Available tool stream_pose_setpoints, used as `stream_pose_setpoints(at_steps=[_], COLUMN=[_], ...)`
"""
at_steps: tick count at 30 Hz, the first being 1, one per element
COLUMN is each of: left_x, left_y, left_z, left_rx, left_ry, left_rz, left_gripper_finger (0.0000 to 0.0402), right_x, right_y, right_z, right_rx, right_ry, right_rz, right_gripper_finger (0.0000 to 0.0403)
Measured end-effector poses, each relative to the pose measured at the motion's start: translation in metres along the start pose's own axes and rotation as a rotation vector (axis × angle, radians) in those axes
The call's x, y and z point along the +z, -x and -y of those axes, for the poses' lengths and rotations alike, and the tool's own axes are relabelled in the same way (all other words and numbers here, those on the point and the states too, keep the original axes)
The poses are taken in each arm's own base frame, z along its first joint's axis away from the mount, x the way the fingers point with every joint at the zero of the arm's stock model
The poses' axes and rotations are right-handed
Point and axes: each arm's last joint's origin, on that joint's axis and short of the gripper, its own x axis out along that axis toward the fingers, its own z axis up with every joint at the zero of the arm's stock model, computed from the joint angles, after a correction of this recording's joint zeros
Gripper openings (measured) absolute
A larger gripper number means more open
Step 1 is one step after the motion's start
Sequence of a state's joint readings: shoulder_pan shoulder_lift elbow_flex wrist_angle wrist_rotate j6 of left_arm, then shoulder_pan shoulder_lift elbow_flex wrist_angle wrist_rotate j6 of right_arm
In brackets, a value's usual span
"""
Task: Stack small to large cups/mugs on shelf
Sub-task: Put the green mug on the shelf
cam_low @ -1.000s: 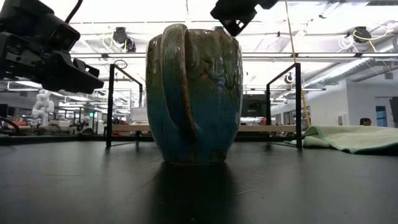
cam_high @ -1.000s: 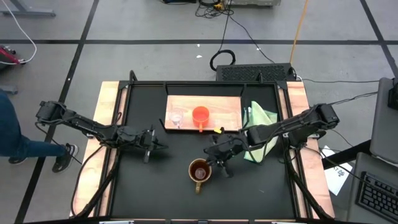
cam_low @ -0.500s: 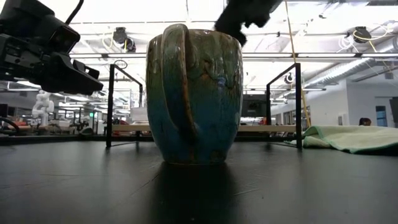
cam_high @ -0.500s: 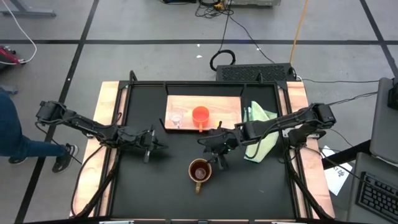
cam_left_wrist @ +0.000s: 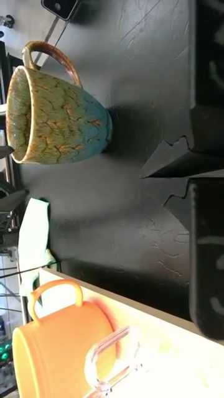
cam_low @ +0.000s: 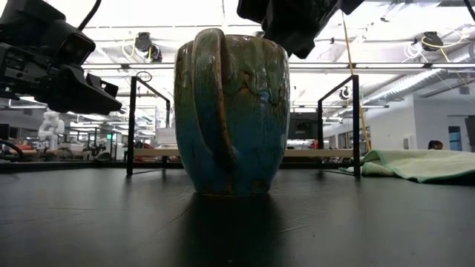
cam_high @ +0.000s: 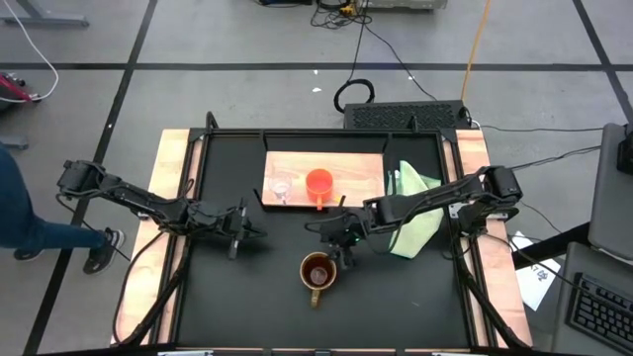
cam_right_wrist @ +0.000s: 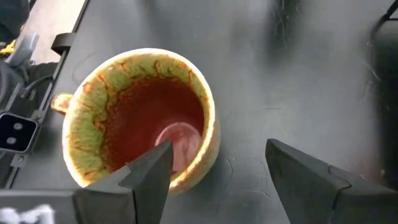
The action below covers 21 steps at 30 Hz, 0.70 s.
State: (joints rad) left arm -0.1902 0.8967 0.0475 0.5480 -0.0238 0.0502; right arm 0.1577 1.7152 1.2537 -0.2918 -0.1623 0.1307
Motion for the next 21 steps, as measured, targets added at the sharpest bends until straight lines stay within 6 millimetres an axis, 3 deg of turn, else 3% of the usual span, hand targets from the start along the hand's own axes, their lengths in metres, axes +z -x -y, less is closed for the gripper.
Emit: stream_pose_setpoints(at_steps=[9,21], left_x=[0.000,-0.001], left_y=[0.000,0.000], left_z=[0.000,0.000], left_rx=[-0.004,-0.006], left_ry=[-0.008,-0.023], left_rz=[-0.002,-0.007], left_gripper_finger=[0.0001,0.0001], right_x=[-0.002,0.000], right_y=[-0.016,-0.018], right_z=[0.006,0.007], right_rx=[0.022,0.026], right_ry=[-0.025,-0.034], right_rz=[-0.003,0.024], right_gripper_finger=[0.0249,0.0249])
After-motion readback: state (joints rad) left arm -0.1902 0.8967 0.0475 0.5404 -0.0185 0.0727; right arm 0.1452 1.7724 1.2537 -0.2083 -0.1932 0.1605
